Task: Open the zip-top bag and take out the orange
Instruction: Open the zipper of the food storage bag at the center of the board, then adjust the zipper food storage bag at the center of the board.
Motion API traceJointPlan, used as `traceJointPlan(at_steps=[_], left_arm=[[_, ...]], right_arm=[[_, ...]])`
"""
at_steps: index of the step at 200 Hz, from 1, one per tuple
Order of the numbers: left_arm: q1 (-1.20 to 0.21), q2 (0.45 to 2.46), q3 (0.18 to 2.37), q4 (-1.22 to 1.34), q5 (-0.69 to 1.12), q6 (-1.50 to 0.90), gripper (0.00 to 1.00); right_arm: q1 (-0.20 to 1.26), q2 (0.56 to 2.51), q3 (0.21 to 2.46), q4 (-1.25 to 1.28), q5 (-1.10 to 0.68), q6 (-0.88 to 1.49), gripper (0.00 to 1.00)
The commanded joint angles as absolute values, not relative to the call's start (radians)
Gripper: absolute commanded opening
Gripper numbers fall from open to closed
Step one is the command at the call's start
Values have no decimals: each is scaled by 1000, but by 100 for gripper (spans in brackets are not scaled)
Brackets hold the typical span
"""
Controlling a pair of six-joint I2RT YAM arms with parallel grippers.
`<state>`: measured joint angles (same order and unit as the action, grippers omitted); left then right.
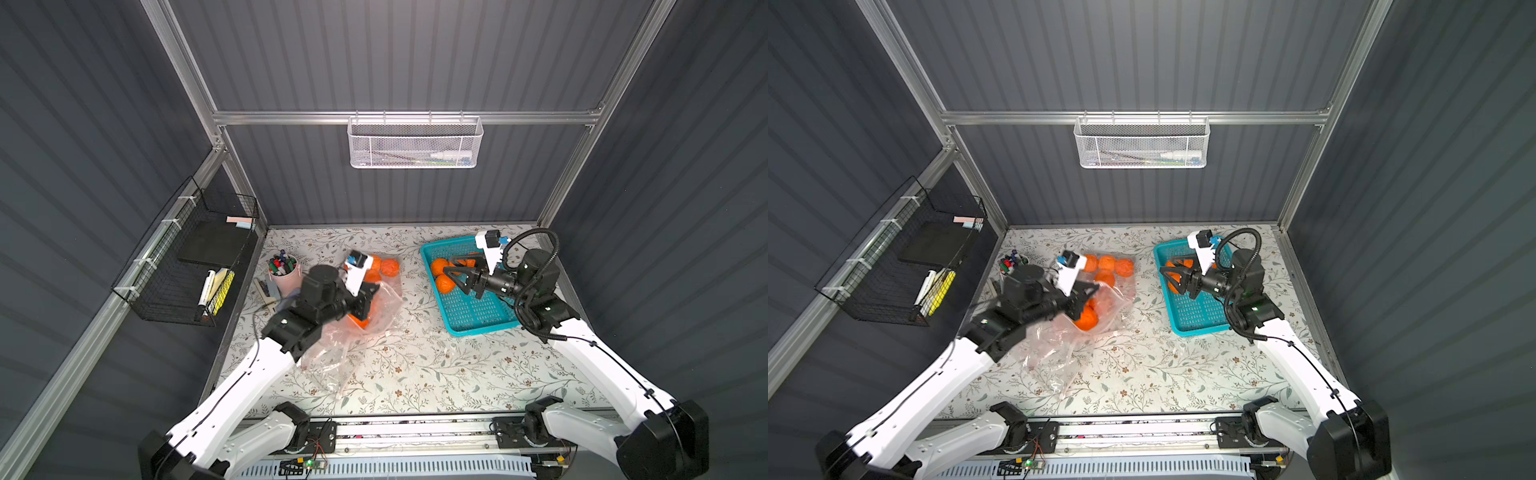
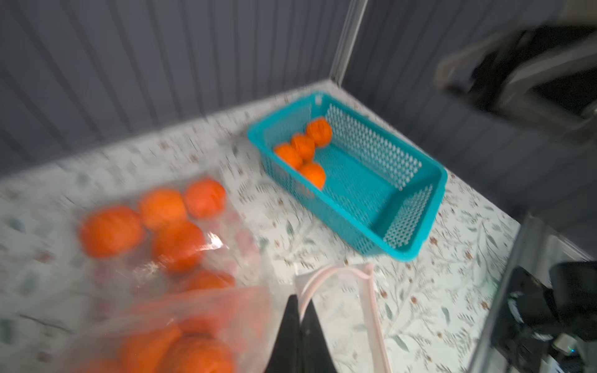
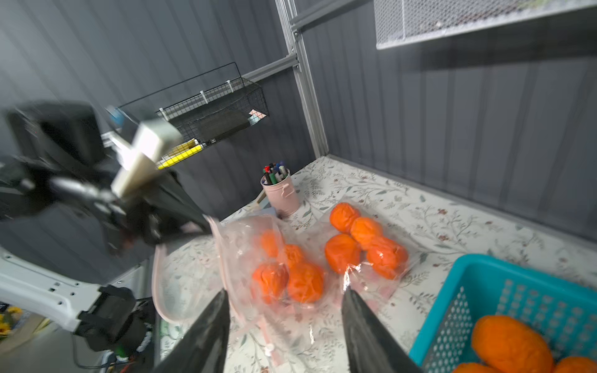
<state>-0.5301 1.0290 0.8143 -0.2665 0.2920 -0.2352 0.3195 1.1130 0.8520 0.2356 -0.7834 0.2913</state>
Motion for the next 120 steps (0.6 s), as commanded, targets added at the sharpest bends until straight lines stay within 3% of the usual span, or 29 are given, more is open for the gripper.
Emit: traceJointPlan(at_steps=[1, 21, 62, 120], left_arm=[[-556, 992, 707, -84, 440, -411, 0], [-567, 992, 659, -19, 486, -447, 0], [-578, 1058, 708, -38, 532, -472, 0], [-593, 1077, 731, 95, 511, -575, 0]], right_arm=[[342, 1099, 840, 148, -885, 502, 47], [415, 1064, 802, 86, -856, 584, 46], [673, 1022, 688, 38, -590, 746, 39], [822, 1106, 715, -136, -363, 931, 53]])
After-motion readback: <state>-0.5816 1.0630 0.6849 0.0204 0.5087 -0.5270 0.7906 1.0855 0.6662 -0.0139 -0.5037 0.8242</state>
